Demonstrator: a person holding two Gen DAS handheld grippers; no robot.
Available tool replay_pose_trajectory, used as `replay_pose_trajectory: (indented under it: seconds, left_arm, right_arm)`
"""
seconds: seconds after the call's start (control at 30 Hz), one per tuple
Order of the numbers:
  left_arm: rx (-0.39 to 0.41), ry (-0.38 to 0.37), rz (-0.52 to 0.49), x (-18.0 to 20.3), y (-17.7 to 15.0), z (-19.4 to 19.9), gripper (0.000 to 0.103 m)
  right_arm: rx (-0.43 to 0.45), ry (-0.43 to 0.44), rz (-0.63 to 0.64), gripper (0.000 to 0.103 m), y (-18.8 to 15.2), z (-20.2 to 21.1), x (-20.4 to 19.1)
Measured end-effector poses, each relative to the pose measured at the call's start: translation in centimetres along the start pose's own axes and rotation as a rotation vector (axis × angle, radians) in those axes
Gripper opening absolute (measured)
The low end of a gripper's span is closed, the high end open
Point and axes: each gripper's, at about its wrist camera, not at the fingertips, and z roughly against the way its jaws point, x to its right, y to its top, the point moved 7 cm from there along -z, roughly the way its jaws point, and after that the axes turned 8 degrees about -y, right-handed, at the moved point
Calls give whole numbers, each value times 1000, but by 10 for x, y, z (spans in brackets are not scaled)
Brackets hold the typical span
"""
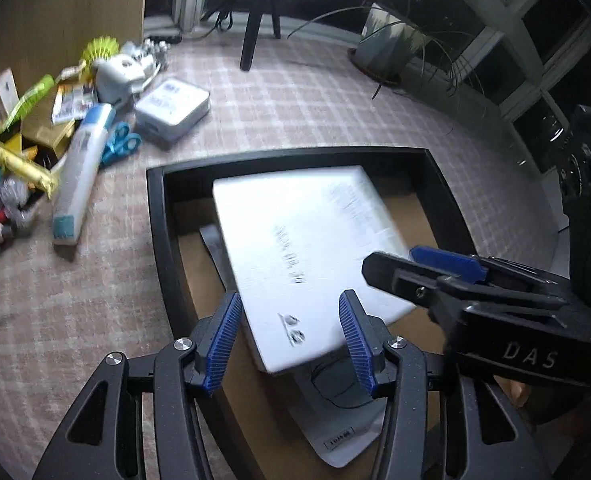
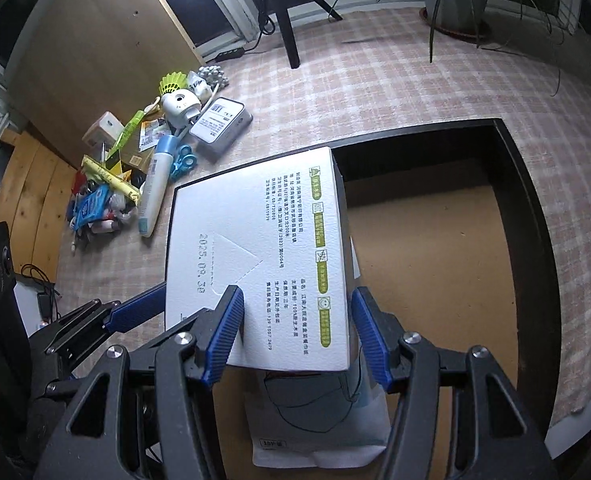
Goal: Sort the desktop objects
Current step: 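Carry the white box with the right gripper and release it into the tray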
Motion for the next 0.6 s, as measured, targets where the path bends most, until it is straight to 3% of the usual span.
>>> replay_pose_trajectory:
  seconds: [0.33, 0.6]
  left_arm:
    - [24, 31, -10, -25, 3, 25, 48]
    - [34, 64, 33, -78, 9, 48, 48]
  right_arm:
    - [10, -28, -12, 58, 9, 4, -10]
    - [17, -13, 24, 58, 20, 1, -53]
